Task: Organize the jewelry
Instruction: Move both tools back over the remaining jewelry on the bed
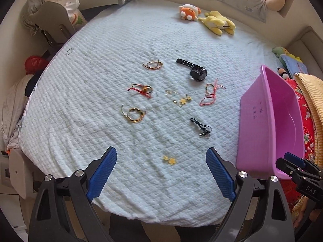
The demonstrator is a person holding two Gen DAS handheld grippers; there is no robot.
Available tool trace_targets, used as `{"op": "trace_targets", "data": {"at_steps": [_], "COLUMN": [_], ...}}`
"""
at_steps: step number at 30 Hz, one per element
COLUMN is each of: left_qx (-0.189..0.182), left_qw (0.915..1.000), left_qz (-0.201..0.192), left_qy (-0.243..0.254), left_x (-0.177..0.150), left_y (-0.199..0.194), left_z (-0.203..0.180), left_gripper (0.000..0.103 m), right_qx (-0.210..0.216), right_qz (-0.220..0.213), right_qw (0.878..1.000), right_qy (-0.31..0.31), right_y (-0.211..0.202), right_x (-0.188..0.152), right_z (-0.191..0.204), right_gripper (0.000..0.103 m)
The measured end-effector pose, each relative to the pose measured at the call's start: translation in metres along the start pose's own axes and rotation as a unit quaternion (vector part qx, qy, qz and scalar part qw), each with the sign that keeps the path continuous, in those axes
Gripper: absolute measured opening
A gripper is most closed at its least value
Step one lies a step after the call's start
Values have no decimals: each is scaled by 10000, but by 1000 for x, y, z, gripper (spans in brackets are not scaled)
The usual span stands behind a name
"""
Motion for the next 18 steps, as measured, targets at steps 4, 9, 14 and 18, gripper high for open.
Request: {"op": "trace_targets", "data": {"at_steps": [4,9,14,18], "left_qx": [-115,-340,-360,-507], "left_qw": [9993,9922,9821,9800], "left_qz": [-24,-151,-242,-191], "left_qy": [345,1191,1833,1915], "left_x": [5,16,23,20], "left_y": [14,39,70,100], "left_z": [39,77,113,130], "left_gripper": [88,88,88,88], "right_qx": [-192,-705,-910,-1007], "right_qz": [-214,-469,-649,-710], "right_qw": [9991,9899,9718,9616], "right_qy": [325,1133,2075,2450], "right_y": [10,35,72,103], "right_x": [-9,-35,-72,-96], "right_z": [31,64,88,103], "right_gripper": [64,64,64,64]}}
Point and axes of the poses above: each gripper's, at about its wrist camera, not at the fingertips, and y roughly the way its jaws point, z to its left, x to its top, the point moved 10 cm from there along y, roughly the way its jaws point, and after that the axes turned 9 degrees about y, right-handed, at the moved point
